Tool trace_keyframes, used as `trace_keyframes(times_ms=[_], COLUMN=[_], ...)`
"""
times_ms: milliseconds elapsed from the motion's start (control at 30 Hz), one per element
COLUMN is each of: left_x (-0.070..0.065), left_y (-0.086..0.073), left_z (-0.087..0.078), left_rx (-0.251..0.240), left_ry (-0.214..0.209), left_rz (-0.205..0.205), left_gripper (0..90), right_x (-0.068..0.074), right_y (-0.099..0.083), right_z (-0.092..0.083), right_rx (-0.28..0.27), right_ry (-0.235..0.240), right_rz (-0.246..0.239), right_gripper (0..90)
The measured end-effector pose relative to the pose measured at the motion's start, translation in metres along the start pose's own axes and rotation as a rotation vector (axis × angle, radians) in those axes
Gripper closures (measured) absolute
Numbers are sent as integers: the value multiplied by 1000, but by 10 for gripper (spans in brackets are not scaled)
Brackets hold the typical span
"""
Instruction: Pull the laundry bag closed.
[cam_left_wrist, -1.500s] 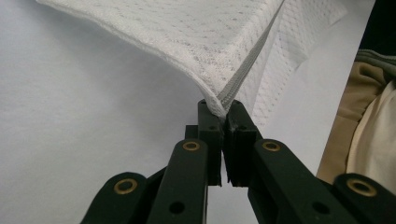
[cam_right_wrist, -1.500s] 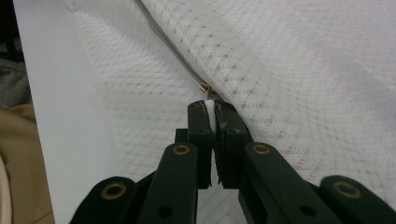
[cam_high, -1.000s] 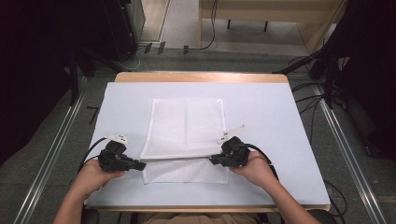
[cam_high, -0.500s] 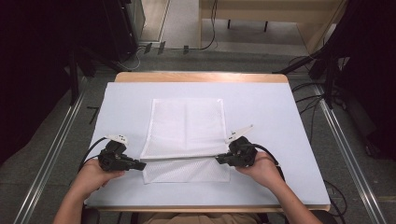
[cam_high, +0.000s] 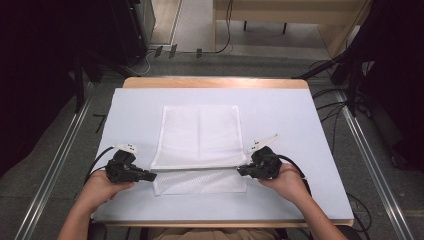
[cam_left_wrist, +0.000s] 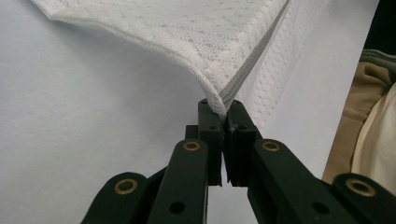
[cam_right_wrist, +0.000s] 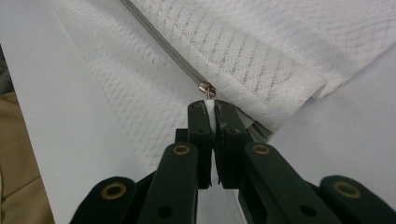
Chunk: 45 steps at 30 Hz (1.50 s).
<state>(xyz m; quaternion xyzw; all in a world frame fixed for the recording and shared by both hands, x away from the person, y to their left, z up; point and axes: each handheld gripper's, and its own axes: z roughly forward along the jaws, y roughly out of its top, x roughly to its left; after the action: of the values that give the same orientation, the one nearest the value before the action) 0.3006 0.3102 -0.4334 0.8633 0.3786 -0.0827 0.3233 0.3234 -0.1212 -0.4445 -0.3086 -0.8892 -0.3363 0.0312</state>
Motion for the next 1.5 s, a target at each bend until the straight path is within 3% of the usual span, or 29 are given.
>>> trace_keyframes(times_ms=[200,267,400,533,767,1167,1300,1500], left_x=[2,3,2,3,5,10,9,8], left_y=[-2,-2,-2,-2,-1,0,1,2], left_z=[2,2,0,2,3,-2,-4,-8], left_rx=[-4,-20,-43,-44,-47,-113,-137,-161], left_ry=[11,23,22,17,27,73,100,128], left_rz=[-9,-24,-15,-11,-42,-82,-77,-69], left_gripper=[866,837,818,754,597,395,373,368], right_x=[2,3,4,3,2,0,-2,-9], right_y=[0,1,1,1,2,2,1,1], right_z=[5,6,9,10,14,14,12,8], right_rx=[25,23,16,13,9,-44,-95,-139], right_ry=[0,1,-9,-10,-5,-45,-77,-105], right_rz=[-4,-4,-8,-6,-8,-18,-40,-15], right_gripper=[874,869,866,861,822,591,474,392])
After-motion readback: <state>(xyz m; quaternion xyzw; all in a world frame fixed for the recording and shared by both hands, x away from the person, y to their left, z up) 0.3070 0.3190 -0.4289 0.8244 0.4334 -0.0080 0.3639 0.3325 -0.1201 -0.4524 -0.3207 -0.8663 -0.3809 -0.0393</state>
